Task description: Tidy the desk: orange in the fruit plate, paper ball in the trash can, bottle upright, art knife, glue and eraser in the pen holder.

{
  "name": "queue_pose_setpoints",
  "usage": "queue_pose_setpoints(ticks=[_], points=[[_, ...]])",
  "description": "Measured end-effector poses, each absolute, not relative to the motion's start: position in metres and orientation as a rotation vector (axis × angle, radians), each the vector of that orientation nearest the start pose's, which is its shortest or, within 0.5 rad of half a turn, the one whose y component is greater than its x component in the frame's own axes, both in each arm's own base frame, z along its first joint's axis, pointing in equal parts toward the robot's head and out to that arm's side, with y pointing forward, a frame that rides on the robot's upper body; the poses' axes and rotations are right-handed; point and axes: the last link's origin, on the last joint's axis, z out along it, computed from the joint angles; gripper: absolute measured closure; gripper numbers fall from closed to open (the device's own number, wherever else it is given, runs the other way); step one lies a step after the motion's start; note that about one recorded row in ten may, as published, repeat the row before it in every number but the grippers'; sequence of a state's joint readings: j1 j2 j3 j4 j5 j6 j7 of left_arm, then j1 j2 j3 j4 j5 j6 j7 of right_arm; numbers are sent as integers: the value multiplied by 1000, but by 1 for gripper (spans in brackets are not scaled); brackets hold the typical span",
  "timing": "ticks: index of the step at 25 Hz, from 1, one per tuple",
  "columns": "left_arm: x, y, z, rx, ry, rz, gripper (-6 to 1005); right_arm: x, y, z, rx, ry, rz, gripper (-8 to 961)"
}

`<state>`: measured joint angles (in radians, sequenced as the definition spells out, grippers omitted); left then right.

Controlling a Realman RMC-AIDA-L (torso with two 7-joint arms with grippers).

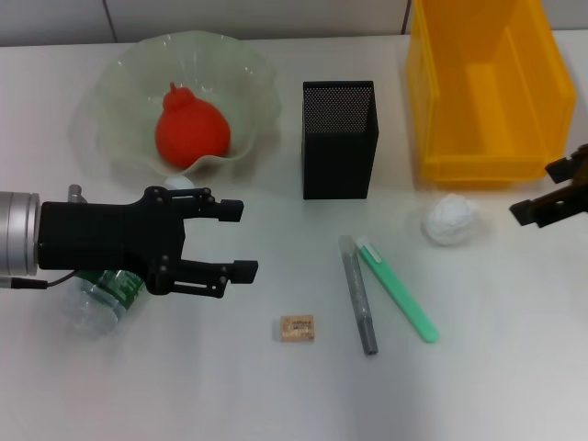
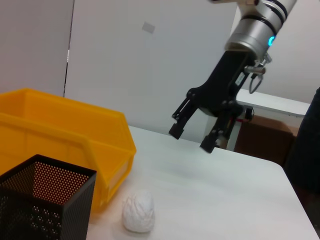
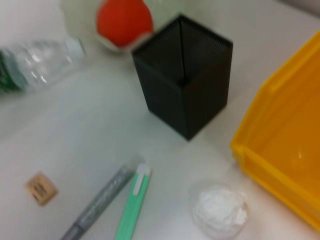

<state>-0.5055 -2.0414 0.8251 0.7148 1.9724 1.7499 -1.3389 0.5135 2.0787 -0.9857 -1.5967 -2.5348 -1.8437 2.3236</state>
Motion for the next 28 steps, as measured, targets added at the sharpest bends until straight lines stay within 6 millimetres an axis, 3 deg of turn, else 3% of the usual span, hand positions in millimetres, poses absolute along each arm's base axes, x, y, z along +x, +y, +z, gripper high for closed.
queue_pose_setpoints(ticks=[5,12,28], points=[[-249,304,5,-2978,-415,-708,176,192,349,56,-2576,928,-369,132],[-253,300,5,-2977,-430,-702,178,199,369,23,-2586,978,-392,132],[-263,291,-3,-3007,-502,-654,184,220,383,-12,-2555,992,-429,133]])
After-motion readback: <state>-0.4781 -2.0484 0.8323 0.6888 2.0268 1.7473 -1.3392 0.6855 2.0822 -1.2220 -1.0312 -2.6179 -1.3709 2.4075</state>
